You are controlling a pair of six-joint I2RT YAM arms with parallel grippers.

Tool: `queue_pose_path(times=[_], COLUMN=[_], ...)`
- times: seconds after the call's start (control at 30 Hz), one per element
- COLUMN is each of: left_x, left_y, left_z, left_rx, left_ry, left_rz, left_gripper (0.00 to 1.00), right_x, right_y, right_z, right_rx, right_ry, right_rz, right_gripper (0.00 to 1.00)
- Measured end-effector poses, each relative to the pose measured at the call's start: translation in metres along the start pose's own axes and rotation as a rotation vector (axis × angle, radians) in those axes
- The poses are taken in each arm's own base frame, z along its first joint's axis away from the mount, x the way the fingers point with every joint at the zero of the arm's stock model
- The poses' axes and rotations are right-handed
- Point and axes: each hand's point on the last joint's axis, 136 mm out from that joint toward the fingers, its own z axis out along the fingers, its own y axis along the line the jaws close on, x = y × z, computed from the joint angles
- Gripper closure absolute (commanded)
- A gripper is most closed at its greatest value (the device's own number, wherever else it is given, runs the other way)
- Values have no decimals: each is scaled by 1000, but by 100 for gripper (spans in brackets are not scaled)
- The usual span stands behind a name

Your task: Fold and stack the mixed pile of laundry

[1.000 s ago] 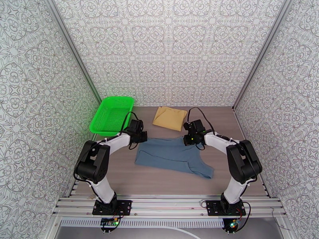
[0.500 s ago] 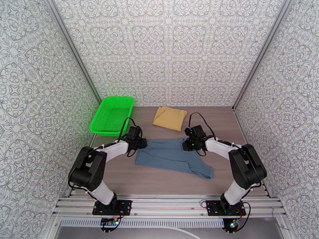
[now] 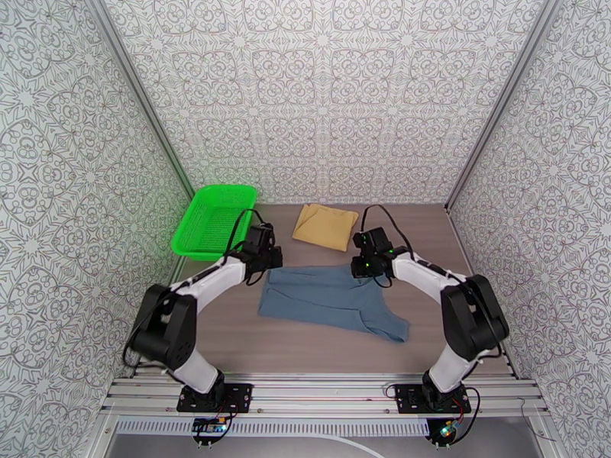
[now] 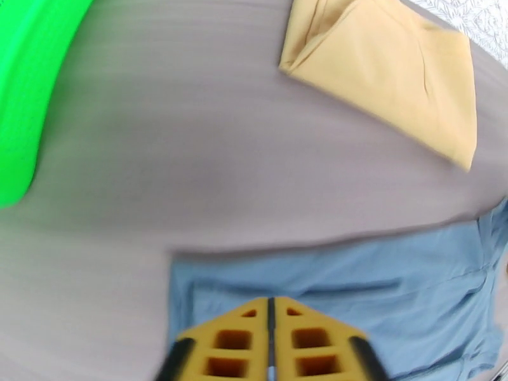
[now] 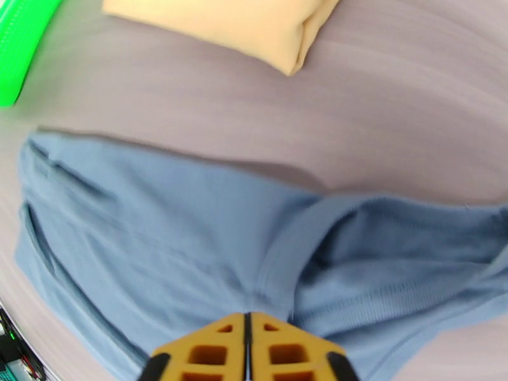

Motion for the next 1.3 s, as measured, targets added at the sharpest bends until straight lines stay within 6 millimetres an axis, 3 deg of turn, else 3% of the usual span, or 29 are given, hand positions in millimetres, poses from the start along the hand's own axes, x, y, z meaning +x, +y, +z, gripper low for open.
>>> queue_pose_path(times=[0.2, 0.33, 0.5, 0.57, 0.6, 0.7, 0.77, 0.83, 0.97, 1.03, 1.1, 1.2, 1.3], left_x=[39, 63, 65, 66, 66, 62, 48, 21, -29, -37, -29, -1, 30], left_y=[12, 23, 28, 31, 32, 35, 33, 28, 30, 43, 57, 72, 87], left_z=[41, 44, 40, 35, 33, 17, -3, -29, -68, -73, -71, -65, -77], left_rx=[-22, -47, -44, -45, -49, -68, -80, -88, -91, -96, -114, -131, -151], left_ry=[138, 179, 150, 146, 145, 137, 105, 45, -45, -47, -17, 51, 101], left_rz=[-29, -39, -47, -50, -51, -44, -32, -23, -55, -89, -116, -145, -204], left_gripper=[100, 100, 100, 100, 93, 58, 35, 30, 29, 29, 29, 30, 30], right_x=[31, 39, 39, 37, 37, 39, 40, 36, 32, 42, 55, 76, 92], right_y=[-13, -16, -16, -17, -17, -20, -19, -11, 30, 64, 97, 154, 214], right_z=[25, 29, 30, 28, 27, 21, 8, -12, -51, -59, -57, -43, -23], right_rx=[25, 22, 27, 36, 42, 71, 83, 81, 28, -7, -41, -83, -128], right_ry=[94, 96, 94, 98, 100, 115, 117, 90, 19, 27, 54, 113, 158], right_rz=[80, 111, 130, 134, 134, 134, 133, 124, 72, 23, -23, -102, -162], right_gripper=[98, 98, 98, 92, 89, 75, 67, 62, 53, 48, 45, 42, 41])
